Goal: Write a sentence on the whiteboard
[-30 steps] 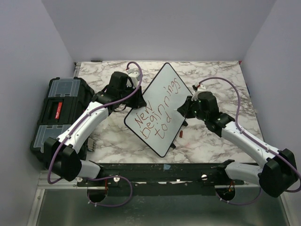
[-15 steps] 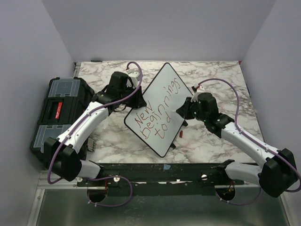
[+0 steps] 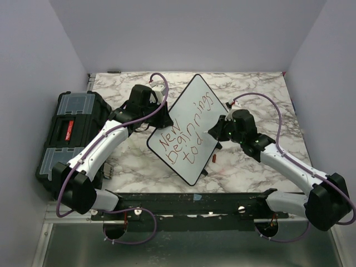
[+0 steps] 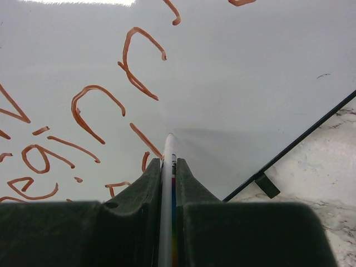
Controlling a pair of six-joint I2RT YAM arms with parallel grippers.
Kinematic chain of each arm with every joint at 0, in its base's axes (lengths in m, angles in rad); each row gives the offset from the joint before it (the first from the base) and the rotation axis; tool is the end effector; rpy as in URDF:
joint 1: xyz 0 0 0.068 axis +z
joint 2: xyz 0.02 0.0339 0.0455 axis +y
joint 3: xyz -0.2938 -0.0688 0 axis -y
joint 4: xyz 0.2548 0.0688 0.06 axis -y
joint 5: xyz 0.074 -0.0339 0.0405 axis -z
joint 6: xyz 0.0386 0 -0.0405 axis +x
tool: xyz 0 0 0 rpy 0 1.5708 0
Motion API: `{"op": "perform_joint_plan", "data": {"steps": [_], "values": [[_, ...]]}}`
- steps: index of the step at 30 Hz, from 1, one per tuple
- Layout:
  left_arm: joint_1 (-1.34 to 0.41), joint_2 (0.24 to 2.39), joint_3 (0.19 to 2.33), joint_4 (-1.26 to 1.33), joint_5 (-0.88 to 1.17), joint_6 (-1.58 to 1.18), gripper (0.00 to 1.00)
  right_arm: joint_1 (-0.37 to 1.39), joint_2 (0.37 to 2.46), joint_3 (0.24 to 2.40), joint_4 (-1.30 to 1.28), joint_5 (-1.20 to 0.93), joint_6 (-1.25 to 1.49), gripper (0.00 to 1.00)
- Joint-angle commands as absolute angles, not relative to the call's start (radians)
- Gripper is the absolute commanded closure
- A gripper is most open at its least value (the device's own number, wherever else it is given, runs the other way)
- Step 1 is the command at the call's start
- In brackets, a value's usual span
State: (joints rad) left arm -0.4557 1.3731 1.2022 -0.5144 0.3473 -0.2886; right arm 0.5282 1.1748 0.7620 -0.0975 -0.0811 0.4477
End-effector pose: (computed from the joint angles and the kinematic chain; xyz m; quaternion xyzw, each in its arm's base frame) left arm 0.2717 -0.1478 0.3476 0.1480 0.8807 -0.2989 0.3363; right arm 0.2250 0.1349 0.2824 -0.0552 0.8605 0.2678 0.4300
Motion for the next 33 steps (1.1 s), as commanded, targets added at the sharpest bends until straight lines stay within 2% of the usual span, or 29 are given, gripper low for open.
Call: {"op": "perform_joint_plan", "data": {"steps": [1, 9, 23, 33], "values": [[-0.486, 1.414, 1.163, -0.635, 0.211, -0.120, 1.00, 0.522, 1.197, 0.786, -0.074, -0.031, 0.454, 0.99], [-0.488, 1.420, 1.162, -0.636, 0.210, -0.120, 1.00, 0.522, 1.255, 0.827, -0.074, -0.007, 0.452, 0.99], [-0.488, 1.423, 1.164, -0.636, 0.209, -0.120, 1.00, 0.522, 1.244, 0.798, -0.073, -0.166, 0.426, 0.99], [-0.489, 1.427, 1.166, -0.637, 0.207, -0.120, 1.00, 0.522, 1.224, 0.748, -0.112, -0.175, 0.424, 0.99]]}}
